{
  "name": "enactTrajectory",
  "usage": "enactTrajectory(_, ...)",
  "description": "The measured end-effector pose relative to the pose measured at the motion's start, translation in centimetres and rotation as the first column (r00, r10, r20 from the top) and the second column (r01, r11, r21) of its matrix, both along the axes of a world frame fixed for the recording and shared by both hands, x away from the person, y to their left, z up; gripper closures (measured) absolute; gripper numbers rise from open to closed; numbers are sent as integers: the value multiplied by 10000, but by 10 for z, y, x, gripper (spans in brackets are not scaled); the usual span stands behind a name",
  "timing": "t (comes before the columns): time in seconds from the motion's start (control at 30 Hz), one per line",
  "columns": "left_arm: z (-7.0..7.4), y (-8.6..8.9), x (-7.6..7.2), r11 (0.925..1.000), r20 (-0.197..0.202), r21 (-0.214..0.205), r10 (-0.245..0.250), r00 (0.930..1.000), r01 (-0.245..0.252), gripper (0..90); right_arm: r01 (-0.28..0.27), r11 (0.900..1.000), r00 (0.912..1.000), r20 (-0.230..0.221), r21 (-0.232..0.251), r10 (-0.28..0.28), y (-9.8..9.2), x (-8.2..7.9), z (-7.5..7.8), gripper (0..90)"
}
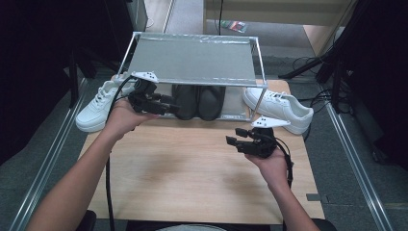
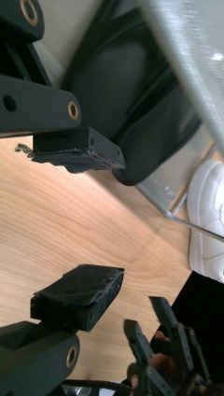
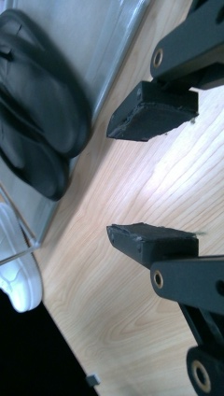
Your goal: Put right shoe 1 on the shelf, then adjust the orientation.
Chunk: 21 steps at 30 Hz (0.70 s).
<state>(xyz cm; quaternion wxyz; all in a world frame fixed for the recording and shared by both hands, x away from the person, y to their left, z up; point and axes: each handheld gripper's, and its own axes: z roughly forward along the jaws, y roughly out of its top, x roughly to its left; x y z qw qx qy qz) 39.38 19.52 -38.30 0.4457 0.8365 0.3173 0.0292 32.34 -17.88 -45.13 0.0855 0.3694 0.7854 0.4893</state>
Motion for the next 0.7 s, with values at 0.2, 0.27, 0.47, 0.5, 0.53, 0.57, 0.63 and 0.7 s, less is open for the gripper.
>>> enactTrajectory(0.2,-21,17,-9,9997,-198,-63,237,9995,-238,410,-14,9999,10000,-62,-122,13,-3,-1,-5,452)
enactTrajectory(0.27,-27,23,-10,9991,-318,-152,396,9987,-401,411,13,9999,10000,-63,-146,-14,-3,-1,-5,450)
enactTrajectory(0.47,-45,36,-15,9972,-535,-277,683,9962,-699,414,-102,9996,9999,-41,-281,101,-1,1,-6,453)
enactTrajectory(0.5,-46,40,-15,9966,-568,-320,738,9957,-757,414,-121,9992,9999,-15,-368,121,-1,2,-7,454)
enactTrajectory(0.53,-47,42,-16,9962,-517,-345,783,9956,-801,414,-137,9990,9999,15,-417,138,-1,2,-8,454)
enactTrajectory(0.57,-47,45,-16,9957,-500,-373,830,9953,-849,414,-117,9991,9999,-10,-405,117,-1,3,-8,454)
enactTrajectory(0.63,-48,51,-18,9938,-477,-450,997,9939,-1018,416,-63,9992,10000,-50,-383,61,-3,3,-8,454)
enactTrajectory(0.7,-49,58,-18,9933,-675,-464,1024,9924,-1057,420,-16,9995,10000,-74,-330,14,-5,3,-8,453)
